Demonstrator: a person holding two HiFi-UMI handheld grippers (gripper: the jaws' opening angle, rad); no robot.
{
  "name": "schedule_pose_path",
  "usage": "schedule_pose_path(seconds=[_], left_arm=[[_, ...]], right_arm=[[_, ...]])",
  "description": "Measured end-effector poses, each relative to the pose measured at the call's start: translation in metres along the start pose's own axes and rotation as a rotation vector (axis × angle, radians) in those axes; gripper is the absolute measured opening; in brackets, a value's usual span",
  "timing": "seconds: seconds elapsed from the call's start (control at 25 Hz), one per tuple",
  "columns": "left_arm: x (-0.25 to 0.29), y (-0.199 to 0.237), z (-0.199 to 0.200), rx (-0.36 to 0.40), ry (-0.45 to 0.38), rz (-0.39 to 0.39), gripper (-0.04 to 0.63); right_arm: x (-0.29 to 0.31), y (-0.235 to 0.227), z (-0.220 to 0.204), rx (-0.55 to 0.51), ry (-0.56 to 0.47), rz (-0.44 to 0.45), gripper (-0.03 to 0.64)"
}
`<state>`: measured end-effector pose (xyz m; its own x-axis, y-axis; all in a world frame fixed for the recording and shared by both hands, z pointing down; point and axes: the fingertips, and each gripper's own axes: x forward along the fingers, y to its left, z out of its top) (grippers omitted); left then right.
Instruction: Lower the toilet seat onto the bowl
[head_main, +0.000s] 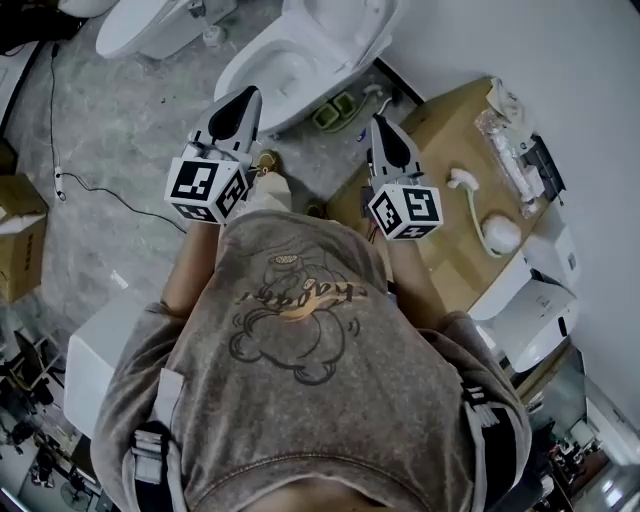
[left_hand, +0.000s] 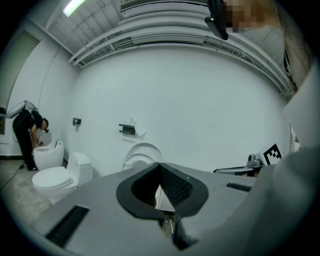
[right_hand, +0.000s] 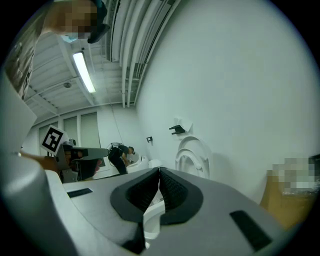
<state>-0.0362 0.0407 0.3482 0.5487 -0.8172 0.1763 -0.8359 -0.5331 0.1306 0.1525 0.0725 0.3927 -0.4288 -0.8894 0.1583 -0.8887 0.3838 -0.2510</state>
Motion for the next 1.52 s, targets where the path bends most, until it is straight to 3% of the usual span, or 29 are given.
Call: schedule_pose_path(seconds=[0.44, 0.68, 0.96, 1.12, 1.28, 1.36, 1.52], left_arm=[[0.087, 0.076, 0.048, 0.052, -0.003, -0.220, 0.009], [0.121, 0.082, 0.061, 0.044, 0.003, -0.314, 0.009], [0.154, 0.076, 0.065, 0.073, 0.005, -0.355, 0.016], [0.170, 0.075, 0.069, 0.086, 0.009, -0.377, 0.114], [0.188, 0.074, 0.072, 0.115, 0.003, -0.383, 0.233], [0.199, 0.074, 0.072, 0.127, 0.008, -0.384, 0.287], [0.223, 0.078, 0.067, 0.154, 0.039, -0.388, 0.312]], right_arm=[[0.092, 0.006, 0.038, 0.021, -0.071, -0.153, 0.028], [0.113, 0.001, 0.054, 0.017, -0.085, -0.191, 0.028], [0.134, -0.017, 0.063, -0.001, -0.091, -0.169, 0.031], [0.149, -0.030, 0.070, 0.003, -0.096, -0.141, 0.043], [0.166, -0.043, 0.076, 0.036, -0.096, -0.111, 0.243], [0.172, -0.050, 0.079, 0.037, -0.097, -0.112, 0.268], [0.186, -0.067, 0.080, 0.033, -0.080, -0.114, 0.270]])
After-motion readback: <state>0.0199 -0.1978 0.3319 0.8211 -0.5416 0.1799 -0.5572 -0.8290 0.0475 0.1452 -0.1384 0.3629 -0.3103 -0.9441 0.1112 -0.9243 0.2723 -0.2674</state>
